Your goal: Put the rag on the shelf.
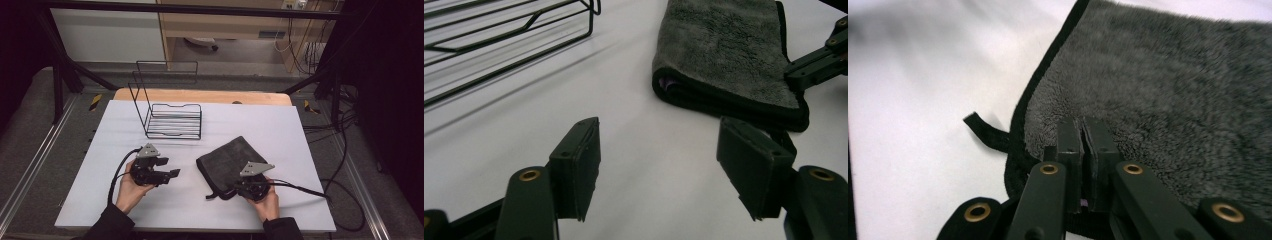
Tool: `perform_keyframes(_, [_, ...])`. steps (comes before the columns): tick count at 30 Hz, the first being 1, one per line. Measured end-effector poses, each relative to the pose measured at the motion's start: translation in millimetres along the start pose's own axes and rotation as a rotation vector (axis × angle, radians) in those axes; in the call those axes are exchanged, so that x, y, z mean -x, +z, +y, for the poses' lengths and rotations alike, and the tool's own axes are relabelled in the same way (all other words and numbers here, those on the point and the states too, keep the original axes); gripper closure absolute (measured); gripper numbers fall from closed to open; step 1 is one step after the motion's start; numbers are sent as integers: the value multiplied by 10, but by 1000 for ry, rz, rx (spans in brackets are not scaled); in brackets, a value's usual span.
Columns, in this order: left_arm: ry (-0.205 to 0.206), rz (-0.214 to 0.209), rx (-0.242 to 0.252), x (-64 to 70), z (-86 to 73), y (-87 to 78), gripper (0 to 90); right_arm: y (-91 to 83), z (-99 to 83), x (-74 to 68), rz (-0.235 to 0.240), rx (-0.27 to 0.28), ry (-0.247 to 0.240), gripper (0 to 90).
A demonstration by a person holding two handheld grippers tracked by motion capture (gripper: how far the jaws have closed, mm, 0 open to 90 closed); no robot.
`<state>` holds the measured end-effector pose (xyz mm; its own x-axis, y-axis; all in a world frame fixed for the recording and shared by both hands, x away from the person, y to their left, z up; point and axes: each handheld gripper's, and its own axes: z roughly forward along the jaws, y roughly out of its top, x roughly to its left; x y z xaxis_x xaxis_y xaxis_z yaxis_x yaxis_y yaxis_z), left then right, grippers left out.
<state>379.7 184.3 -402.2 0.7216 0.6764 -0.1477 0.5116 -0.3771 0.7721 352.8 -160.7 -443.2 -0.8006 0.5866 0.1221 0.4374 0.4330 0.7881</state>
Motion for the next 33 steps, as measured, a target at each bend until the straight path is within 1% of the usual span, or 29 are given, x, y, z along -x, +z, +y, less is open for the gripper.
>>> perform_keyframes(2, [0,-4,1,8,22,13,360,-65,21,2,-1,12,-7,877])
perform_keyframes(3, [-3,-7,5,24,67,40,368,-96,28,6,-2,14,-9,877])
perform_keyframes(6, [-9,-5,7,37,112,73,390,-146,26,20,-5,-12,-24,873])
perform_keyframes(8, [-16,-3,3,57,185,152,405,-136,3,34,1,-28,-14,866])
perform_keyframes(9, [-19,1,-1,66,210,188,411,-121,-9,40,0,-35,-10,841])
perform_keyframes(10, [-19,1,-1,66,210,188,417,-103,-16,44,-5,-42,-8,791])
perform_keyframes(11, [-18,10,-16,78,263,270,424,-85,-19,46,1,-45,-2,740])
perform_keyframes(12, [-17,14,-24,82,287,316,428,-73,-18,46,9,-39,6,688])
perform_keyframes(13, [-17,14,-24,82,287,316,431,-76,-14,47,9,-29,9,650])
perform_keyframes(14, [-22,17,-40,87,333,414,438,-90,-7,50,5,-17,9,609])
perform_keyframes(15, [-24,20,-48,90,354,464,444,-111,1,53,-8,-4,12,562])
perform_keyframes(17, [-27,20,-70,98,387,571,454,-162,11,87,-35,17,12,533])
perform_keyframes(18, [-26,23,-84,103,402,626,461,-189,6,116,-47,34,24,506])
perform_keyframes(19, [-26,23,-84,103,402,626,463,-218,-3,157,-60,46,41,504])
perform_keyframes(20, [-17,25,-109,110,424,725,469,-252,-14,204,-77,53,58,492])
perform_keyframes(22, [-17,24,-113,121,435,805,482,-327,-38,307,-125,72,99,477])
perform_keyframes(24, [-18,11,-118,119,437,875,510,-392,-64,416,-179,89,135,474])
perform_keyframes(26, [-15,7,-136,121,421,948,533,-427,-82,520,-236,82,165,477])
perform_keyframes(27, [-9,7,-150,113,409,977,535,-433,-90,567,-259,80,165,476])
perform_keyframes(28, [-16,3,-155,107,395,1003,541,-432,-102,605,-280,77,169,478])
perform_keyframes(30, [-29,-25,-164,96,377,1034,607,-420,-126,676,-306,68,182,501])
perform_keyframes(31, [-29,-25,-164,96,377,1034,628,-420,-126,676,-306,68,182,501])
perform_keyframes(32, [-19,-25,-167,101,374,1039,649,-408,-140,746,-337,65,188,528])
perform_keyframes(33, [3,-23,-174,120,371,1041,660,-404,-137,783,-355,63,204,533])
